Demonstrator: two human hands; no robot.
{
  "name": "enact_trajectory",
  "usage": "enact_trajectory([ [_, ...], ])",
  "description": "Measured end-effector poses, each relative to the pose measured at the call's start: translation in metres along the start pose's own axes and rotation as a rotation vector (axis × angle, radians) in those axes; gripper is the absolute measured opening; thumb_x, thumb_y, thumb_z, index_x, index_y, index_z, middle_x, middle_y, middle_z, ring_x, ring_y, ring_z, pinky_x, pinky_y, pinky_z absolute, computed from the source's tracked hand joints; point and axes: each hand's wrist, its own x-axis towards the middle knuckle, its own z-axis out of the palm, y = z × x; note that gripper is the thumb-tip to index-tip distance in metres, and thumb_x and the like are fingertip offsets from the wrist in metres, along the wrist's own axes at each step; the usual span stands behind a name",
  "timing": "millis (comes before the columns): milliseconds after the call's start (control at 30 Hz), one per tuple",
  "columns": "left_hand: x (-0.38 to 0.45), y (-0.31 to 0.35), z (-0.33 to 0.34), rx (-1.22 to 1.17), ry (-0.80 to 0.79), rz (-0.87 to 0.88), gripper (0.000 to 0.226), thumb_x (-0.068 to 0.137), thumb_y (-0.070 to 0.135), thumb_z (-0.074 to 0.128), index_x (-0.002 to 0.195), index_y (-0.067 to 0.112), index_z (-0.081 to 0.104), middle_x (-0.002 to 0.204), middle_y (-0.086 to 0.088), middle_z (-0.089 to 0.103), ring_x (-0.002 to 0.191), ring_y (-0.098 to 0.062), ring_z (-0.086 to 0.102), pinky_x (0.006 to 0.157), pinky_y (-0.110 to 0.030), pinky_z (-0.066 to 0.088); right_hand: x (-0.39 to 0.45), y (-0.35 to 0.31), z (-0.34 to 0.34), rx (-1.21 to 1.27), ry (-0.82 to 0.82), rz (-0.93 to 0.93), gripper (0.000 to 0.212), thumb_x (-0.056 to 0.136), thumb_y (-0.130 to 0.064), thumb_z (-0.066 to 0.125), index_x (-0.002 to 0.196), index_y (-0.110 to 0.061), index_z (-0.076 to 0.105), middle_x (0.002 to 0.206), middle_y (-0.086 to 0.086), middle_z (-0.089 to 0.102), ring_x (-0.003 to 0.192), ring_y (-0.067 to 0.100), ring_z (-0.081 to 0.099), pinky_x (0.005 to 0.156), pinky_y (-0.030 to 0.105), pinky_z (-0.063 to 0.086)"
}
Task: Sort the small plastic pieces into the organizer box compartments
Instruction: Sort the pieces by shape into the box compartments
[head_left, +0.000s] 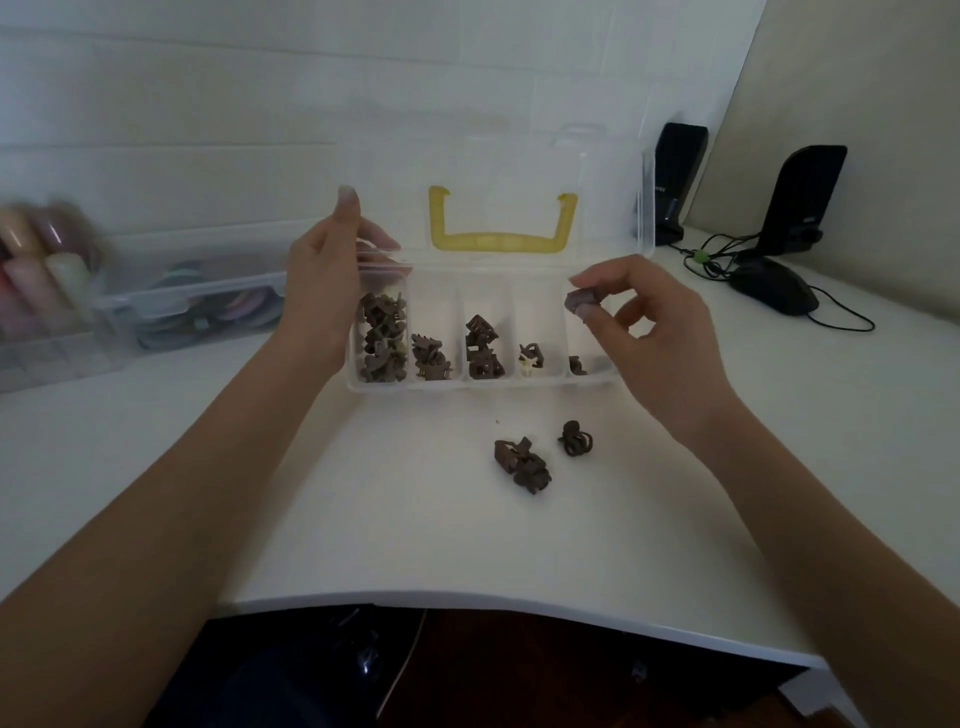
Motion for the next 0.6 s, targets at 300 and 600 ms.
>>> enact_trajectory([
  [300,-0.003,0.000,0.000,0.020,-0.007,0.056,0.050,0.101,0.038,0.035,0.064,0.012,0.055,0.043,0.007,0.060,0.041,-0.001,0.059,0.045,-0.012,0.043,-0.001,-0.003,-0.003,-0.024,0.041,0.047,0.006,0.087,-0.019,0.064,0.092,-0.023,0.063,0.086,-0.014,0.066,0.062,0.018,0.052,0.057,0.024,0.046],
  [600,-0.006,0.002,0.000,0.026,0.020,0.056,0.049,0.100,0.040,0.037,0.062,0.015,0.055,0.044,0.008,0.060,0.043,0.000,0.059,0.047,-0.011,0.045,-0.011,-0.019,0.007,-0.068,-0.035,-0.154,0.019,0.087,-0.018,0.063,0.089,-0.034,0.052,0.090,-0.016,0.067,0.053,0.015,0.052,0.053,0.018,0.041],
])
